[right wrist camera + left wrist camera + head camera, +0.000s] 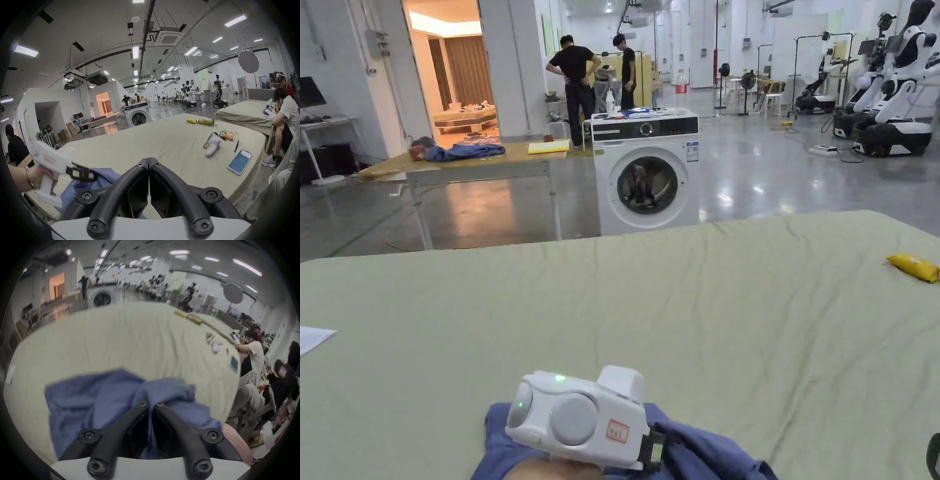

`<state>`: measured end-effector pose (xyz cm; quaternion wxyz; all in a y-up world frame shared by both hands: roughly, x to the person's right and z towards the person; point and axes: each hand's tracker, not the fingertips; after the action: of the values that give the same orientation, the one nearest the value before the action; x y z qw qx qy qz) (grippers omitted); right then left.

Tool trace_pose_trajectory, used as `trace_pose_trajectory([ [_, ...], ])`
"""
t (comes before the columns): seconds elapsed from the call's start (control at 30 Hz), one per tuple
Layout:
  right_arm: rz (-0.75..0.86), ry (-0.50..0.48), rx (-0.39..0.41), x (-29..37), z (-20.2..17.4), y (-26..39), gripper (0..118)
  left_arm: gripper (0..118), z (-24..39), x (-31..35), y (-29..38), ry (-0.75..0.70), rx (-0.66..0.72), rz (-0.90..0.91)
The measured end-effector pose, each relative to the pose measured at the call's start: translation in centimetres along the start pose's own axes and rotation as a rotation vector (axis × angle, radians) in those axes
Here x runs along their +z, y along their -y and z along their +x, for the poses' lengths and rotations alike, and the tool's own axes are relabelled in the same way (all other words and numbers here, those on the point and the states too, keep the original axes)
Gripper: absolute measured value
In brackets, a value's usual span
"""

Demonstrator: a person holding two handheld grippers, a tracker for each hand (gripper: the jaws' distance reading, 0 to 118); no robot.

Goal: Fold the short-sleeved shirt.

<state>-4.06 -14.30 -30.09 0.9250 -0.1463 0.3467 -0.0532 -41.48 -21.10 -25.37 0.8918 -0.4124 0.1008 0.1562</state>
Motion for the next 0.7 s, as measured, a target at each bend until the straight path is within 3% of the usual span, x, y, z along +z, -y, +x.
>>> trace_pose_trajectory([
  [0.07,-0.017,0.002,-0.004,-0.1,-0.1,0.4,0,0,-1.2,-1.2,1.1,-0.018,0.094,-0.033],
  [0.17,-0.042,-0.008,-0.005,-0.5,-0.4,1.0,0,0,-3.7,-1.3,2.1,0.137,0.333,-0.086],
  [0.27,-0.058,-0.028,-0.011,-0.9,-1.1,1.3,0,0,-4.4,-0.1,1.8,0.115,0.295,-0.006],
  [0.3,-0.064,-0.037,-0.016,-1.1,-1.2,1.4,0,5,-4.4,0.3,1.7,0.122,0.240,0.020],
  [0.33,-0.068,-0.044,-0.020,-1.2,-1.4,1.5,0,20,-4.4,0.6,1.7,0.128,0.219,0.040],
  [0.4,-0.076,-0.057,-0.023,-1.2,-1.9,1.4,0,75,-4.3,2.0,1.9,0.134,0.190,0.070],
  [0.43,-0.077,-0.061,-0.023,-1.3,-2.0,1.3,0,92,-4.3,2.8,2.0,0.150,0.194,0.095],
  [0.5,-0.069,-0.071,-0.017,-1.1,-2.5,0.9,0,92,-4.4,5.8,2.2,0.198,0.194,0.212],
  [0.7,-0.001,-0.107,0.004,-0.7,-3.6,-0.7,0,92,-4.6,17.5,4.8,0.054,0.148,0.569],
])
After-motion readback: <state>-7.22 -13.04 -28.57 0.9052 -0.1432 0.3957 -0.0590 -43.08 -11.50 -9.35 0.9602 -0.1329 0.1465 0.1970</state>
